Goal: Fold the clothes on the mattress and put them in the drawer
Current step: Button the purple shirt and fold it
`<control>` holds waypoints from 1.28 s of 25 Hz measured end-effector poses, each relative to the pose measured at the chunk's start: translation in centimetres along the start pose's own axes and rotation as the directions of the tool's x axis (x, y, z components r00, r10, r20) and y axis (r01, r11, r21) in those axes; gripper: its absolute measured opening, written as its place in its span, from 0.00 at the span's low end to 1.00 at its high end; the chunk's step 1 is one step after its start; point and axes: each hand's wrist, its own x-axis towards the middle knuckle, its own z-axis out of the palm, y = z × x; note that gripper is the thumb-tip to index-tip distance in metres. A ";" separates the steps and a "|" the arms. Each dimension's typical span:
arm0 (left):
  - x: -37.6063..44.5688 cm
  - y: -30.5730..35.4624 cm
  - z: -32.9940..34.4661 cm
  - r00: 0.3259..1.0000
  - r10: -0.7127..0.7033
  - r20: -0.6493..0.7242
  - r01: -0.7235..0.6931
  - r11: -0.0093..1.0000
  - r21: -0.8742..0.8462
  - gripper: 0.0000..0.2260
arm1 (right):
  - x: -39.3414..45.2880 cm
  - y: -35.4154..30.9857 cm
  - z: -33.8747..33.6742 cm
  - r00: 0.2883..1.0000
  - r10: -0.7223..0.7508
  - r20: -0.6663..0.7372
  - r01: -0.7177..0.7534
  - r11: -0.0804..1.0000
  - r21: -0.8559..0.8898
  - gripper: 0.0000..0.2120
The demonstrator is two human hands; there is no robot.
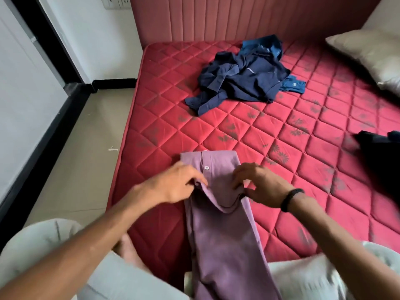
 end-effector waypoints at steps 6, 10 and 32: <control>13.4 -7.1 -10.5 0.935 -0.243 -0.258 0.062 0.828 -0.557 0.11 | 10.7 3.1 -7.8 0.956 0.265 -0.129 -0.128 0.768 0.627 0.10; 19.4 -11.1 -10.0 0.592 -0.528 -0.610 0.270 0.842 -0.467 0.16 | 18.1 9.6 -5.2 0.540 0.768 -0.345 -0.248 0.537 0.807 0.13; 17.0 -10.9 5.5 0.917 -0.266 -0.297 0.332 0.922 0.200 0.38 | 18.4 12.8 3.7 0.426 0.851 -0.307 -0.472 0.499 0.727 0.08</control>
